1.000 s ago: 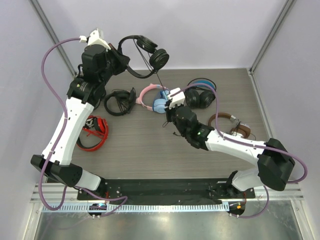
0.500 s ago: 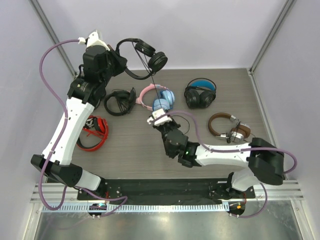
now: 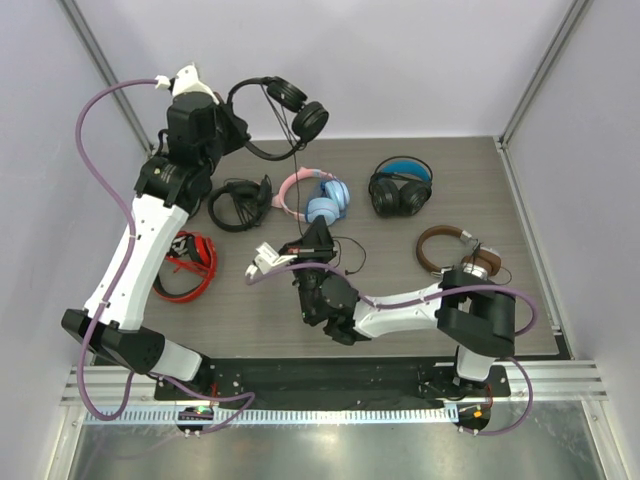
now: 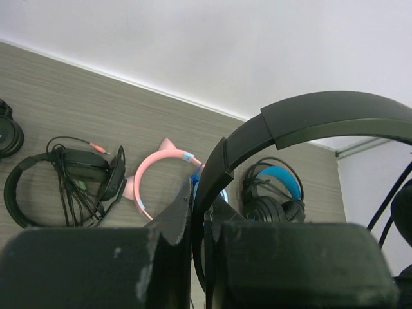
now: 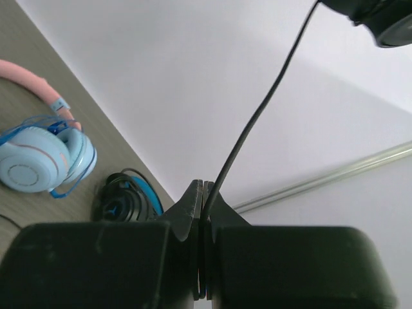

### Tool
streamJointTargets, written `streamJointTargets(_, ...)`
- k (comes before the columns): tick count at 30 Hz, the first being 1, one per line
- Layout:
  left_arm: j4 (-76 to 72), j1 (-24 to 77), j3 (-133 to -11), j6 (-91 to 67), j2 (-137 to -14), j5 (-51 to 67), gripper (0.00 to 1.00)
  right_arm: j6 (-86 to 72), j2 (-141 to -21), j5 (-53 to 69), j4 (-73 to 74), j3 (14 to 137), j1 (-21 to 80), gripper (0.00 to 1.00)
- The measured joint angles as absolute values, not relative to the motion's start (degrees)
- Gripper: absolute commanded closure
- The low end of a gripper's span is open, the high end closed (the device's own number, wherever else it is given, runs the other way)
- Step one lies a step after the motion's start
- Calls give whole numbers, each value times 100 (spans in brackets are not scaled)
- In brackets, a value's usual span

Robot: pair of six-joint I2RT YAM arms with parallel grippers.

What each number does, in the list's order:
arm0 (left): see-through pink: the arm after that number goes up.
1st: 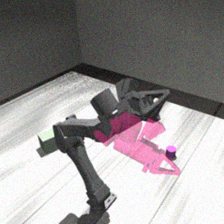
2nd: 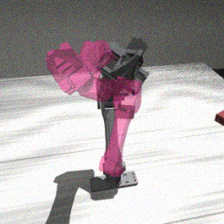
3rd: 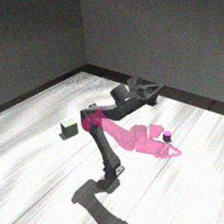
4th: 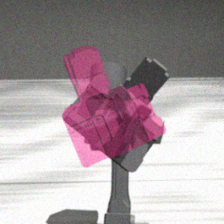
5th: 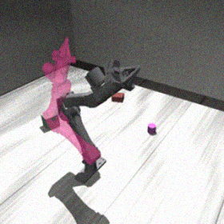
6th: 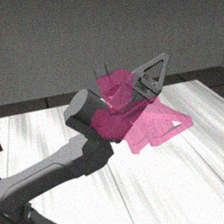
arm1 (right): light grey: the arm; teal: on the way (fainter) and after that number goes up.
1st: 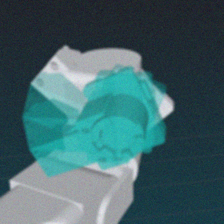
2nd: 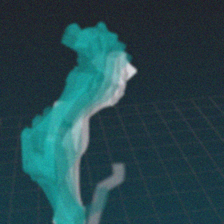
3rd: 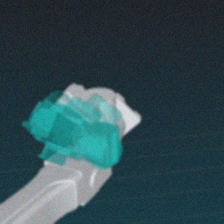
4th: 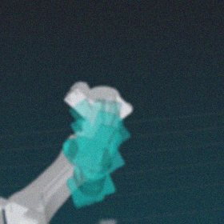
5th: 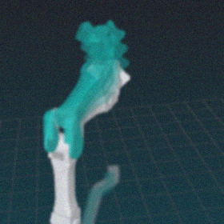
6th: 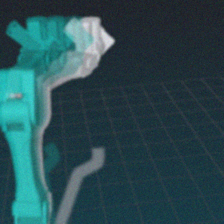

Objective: Wrap the headphones
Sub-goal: Wrap the headphone cable with the right arm

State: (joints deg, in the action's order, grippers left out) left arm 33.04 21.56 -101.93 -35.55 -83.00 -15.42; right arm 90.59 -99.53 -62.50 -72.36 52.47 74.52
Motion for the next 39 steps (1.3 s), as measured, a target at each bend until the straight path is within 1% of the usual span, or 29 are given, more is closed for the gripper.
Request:
streamJointTargets(4,3173,2130,-10193,-3557,-8300,-1612,100,9452,-9953,-6348,-7382,5465,7448,99)
streamJointTargets(12,3157,2126,-10221,-3544,-8302,-1697,100,9741,-9915,-6657,-7380,5457,7225,99)
streamJointTargets(16,3203,2128,-10431,-3454,-8385,-1776,100,9935,-9808,-6648,-7384,5450,7183,99)
streamJointTargets(21,3299,2130,-10560,-3297,-8440,-1868,100,10184,-9699,-6558,-7406,5511,7157,99)
streamJointTargets(32,3334,2128,-10562,-3181,-8449,-1887,100,10536,-9699,-6184,-7428,6215,6890,99)
streamJointTargets(39,3376,2128,-10562,-3127,-8554,-1894,100,10792,-9699,-5822,-7461,6447,6938,99)
